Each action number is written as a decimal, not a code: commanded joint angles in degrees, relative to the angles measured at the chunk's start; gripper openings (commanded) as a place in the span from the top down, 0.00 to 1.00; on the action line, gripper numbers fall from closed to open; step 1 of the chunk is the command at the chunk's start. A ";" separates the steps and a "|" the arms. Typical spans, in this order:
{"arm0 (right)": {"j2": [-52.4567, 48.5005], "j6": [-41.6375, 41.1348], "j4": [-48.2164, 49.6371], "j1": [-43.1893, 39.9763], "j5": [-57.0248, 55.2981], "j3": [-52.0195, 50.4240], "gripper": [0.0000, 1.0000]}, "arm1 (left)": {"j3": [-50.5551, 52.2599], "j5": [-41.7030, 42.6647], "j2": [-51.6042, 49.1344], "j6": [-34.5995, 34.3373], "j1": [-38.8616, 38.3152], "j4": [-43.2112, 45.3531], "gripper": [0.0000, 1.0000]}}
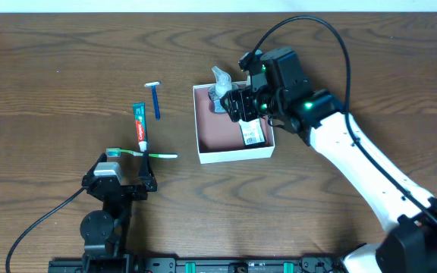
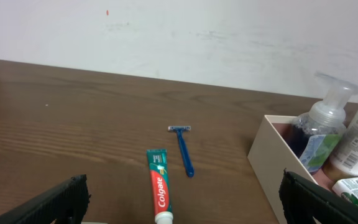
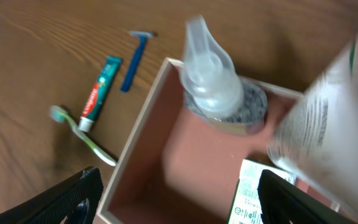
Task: Pack container
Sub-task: 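Lift the right gripper out and retract it to the right, then move the left gripper toward the Colgate toothpaste tube, then lower the left gripper and grasp the Colgate toothpaste tube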
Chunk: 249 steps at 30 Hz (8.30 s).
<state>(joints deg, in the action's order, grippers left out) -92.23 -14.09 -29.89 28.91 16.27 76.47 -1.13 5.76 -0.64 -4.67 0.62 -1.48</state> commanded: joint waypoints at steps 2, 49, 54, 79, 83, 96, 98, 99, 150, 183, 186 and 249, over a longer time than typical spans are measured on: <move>7.65 4.00 -1.90 -1.05 0.20 5.51 0.17 | 0.90 0.68 -0.07 -0.28 -0.17 -2.12 0.02; 1.33 -10.75 -10.23 -8.70 -5.95 -17.68 0.14 | 0.90 -2.34 -0.07 0.15 -0.17 -2.21 0.02; 1.33 -10.73 -10.34 -9.44 -6.95 -17.68 0.14 | 0.90 -2.34 -0.07 0.13 -0.17 -2.21 0.02; 1.36 -0.92 -8.31 -33.99 -7.04 -17.64 0.01 | 0.90 -1.68 -0.07 -15.19 -0.17 -1.73 0.02; 1.36 0.48 -9.77 -35.12 -7.80 -17.64 0.01 | 0.87 -1.68 -0.07 -16.04 -0.17 -0.52 0.02; 1.36 0.46 -9.75 -35.12 -9.42 -17.64 0.01 | -5.81 -4.26 -7.87 -18.32 0.48 -0.63 0.02; 1.36 0.46 -9.75 -35.12 -9.40 -17.64 0.01 | -8.35 -4.57 -11.63 -18.29 1.16 -0.66 0.02; 1.36 0.46 -9.75 -35.12 -9.42 -17.64 0.01 | -9.84 -4.55 -13.86 -18.29 1.55 -0.66 0.02; 1.36 0.46 -9.77 -35.12 -9.40 -17.64 0.01 | -63.19 3.26 -82.25 -7.37 2.47 -38.27 0.02; 1.36 0.46 -9.75 -35.12 -9.42 -17.64 0.01 | -63.19 -1.70 -102.38 -4.07 2.40 -33.51 0.01; 1.36 0.46 -9.75 -35.12 -9.42 -17.64 0.01 | -63.19 -1.73 -103.41 -3.89 2.40 -33.20 0.01; 1.36 0.46 -9.75 -35.12 -9.42 -17.64 0.01 | -64.78 -3.96 -102.31 -0.26 -0.85 -31.80 0.62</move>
<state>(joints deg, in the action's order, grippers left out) -90.61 -14.39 -39.62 -5.87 7.03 59.07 -64.88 2.57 -101.45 -4.67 -0.34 -33.28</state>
